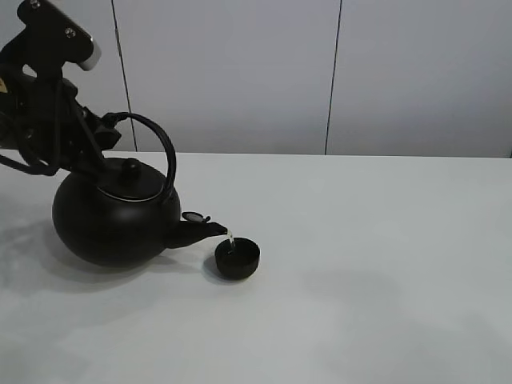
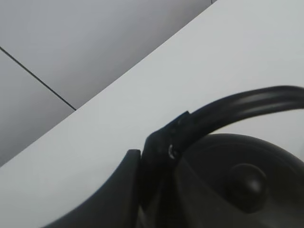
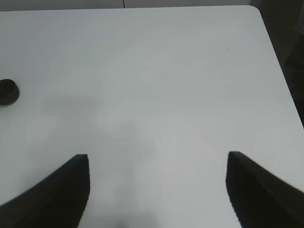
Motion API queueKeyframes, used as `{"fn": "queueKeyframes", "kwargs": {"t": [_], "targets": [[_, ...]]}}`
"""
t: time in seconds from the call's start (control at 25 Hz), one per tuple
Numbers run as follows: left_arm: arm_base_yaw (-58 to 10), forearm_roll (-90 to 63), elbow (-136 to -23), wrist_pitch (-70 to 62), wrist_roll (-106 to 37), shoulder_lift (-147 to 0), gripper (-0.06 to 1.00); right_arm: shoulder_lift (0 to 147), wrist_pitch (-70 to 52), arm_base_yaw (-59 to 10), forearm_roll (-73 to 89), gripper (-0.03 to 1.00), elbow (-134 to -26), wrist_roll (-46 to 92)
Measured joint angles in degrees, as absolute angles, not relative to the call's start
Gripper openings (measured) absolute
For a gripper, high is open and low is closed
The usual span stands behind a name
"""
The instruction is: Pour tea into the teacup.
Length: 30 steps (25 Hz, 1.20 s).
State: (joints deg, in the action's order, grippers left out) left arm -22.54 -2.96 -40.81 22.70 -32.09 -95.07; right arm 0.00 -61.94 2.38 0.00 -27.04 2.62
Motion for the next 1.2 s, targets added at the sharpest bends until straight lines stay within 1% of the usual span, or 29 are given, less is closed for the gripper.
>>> {"fn": "queueKeyframes", "kwargs": {"t": [0.28,0.4,0.68,0.96,1.2], "targets": [[-22.5,-3.6,-40.7,22.8,-19.1,-94.8,0.11,0.0,-61.9,2.4,0.0,0.55,-27.0,2.6],[-21.9,-3.0,-38.5,24.6,-14.7,-92.4,0.11,0.0,-61.9,2.4,0.0,0.55,-27.0,2.6],[-15.1,-2.2,-29.6,32.8,-11.1,-84.0,0.11,0.0,-62.0,2.4,0.0,0.55,-27.0,2.6],[-8.1,-1.0,-22.6,38.0,-10.9,-83.4,0.11,0.0,-62.0,2.4,0.0,0.55,-27.0,2.6],[-6.2,1.1,-20.5,42.3,-8.5,-83.7,0.11,0.0,-62.0,2.4,0.0,0.55,-27.0,2.6]]}}
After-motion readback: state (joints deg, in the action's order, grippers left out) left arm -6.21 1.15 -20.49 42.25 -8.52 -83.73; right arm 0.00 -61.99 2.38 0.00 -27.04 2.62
